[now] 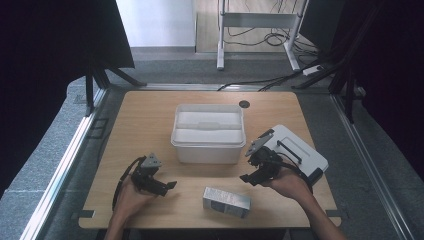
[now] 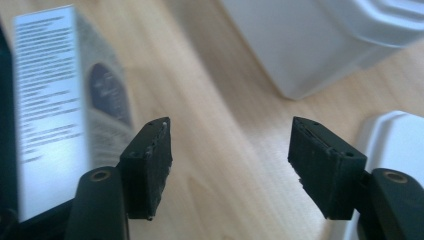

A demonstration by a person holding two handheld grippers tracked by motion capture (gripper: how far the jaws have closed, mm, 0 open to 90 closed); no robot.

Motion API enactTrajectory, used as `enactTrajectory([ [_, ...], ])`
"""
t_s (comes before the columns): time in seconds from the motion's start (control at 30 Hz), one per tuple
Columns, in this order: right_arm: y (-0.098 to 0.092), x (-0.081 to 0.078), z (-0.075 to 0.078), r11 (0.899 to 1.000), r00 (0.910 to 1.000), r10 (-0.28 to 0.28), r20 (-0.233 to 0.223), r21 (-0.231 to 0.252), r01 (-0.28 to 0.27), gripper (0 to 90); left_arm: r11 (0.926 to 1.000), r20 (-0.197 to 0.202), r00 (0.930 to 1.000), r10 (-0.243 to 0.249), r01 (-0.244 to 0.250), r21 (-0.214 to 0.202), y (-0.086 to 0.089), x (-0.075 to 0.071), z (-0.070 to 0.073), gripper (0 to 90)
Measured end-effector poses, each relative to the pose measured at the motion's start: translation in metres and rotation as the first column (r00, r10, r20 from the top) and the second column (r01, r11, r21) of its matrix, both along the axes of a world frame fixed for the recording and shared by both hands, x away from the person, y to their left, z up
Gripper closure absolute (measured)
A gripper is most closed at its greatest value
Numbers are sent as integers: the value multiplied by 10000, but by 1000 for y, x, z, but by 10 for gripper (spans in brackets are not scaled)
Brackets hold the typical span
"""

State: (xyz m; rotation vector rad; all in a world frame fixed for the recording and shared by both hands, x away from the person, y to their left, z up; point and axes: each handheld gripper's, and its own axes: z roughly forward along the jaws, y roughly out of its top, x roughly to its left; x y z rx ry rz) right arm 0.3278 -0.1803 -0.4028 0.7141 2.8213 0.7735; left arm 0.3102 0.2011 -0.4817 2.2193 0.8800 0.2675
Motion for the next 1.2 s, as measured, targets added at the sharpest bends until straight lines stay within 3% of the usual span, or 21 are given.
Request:
enactTrajectory([
  [0.03,-4,6,-2,9993,9993,-333,161,175,330,262,9999,76,9999,-150,150,-40,0,7,11,9],
  [0.23,-9,27,-13,9932,9952,-891,416,789,857,146,9973,161,9973,-717,714,190,-4,30,36,9],
  [0.4,-6,40,-19,9896,9938,-1004,476,1081,948,97,9939,93,9946,-1038,1034,377,-10,47,49,19],
  [0.43,-3,47,-22,9855,9916,-1126,631,1347,1034,30,9899,4,9914,-1307,1305,545,-15,54,52,16],
  [0.53,2,55,-28,9808,9913,-1121,692,1677,992,16,9854,-101,9885,-1509,1513,781,-21,64,54,14],
  [0.67,8,62,-34,9786,9921,-1019,736,1864,867,23,9822,-246,9850,-1706,1720,756,-28,73,52,14],
  [0.77,11,65,-34,9755,9925,-915,810,2077,730,50,9813,-305,9828,-1821,1836,576,-31,74,52,9],
  [0.8,12,65,-33,9751,9923,-925,822,2092,735,46,9800,-287,9829,-1821,1838,769,-33,74,52,8],
  [0.9,13,63,-32,9783,9917,-910,908,1941,720,68,9799,-317,9824,-1841,1860,725,-33,72,53,0],
  [1.2,1,49,-32,9695,9950,-658,756,2406,459,97,9750,-287,9784,-2048,2065,822,-36,52,54,0],
])
